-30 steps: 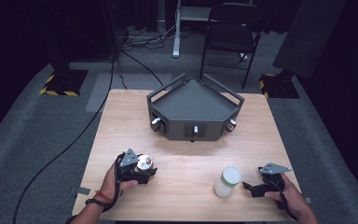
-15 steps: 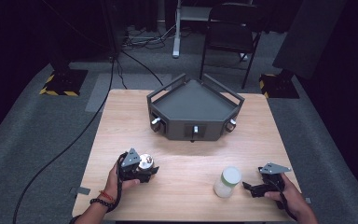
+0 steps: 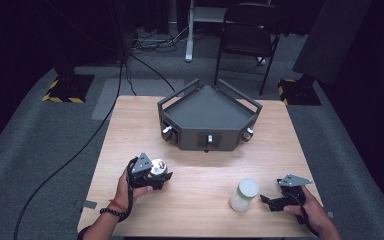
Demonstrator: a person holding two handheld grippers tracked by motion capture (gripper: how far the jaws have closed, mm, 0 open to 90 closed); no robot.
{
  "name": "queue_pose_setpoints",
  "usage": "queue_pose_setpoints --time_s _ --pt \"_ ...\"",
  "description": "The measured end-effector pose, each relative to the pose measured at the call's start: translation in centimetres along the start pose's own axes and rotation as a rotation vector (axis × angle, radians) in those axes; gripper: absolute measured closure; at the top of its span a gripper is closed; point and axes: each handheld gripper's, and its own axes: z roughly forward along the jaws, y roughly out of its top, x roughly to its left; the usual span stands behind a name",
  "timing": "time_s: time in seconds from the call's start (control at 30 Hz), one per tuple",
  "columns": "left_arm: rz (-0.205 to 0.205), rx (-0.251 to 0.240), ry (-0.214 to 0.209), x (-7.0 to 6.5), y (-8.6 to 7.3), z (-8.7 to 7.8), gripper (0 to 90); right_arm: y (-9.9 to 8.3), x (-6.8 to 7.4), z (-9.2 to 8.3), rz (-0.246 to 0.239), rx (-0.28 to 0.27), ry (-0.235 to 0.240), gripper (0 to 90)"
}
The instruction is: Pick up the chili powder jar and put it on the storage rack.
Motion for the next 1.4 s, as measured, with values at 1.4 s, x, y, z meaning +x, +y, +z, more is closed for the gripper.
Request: queue_pose_setpoints --time_s 1.4 --pt "-0.005 -0.069 0.077 -0.4 4.5 0.7 31.5 0.0 0.0 0.0 -0.003 0.0 0.002 0.0"
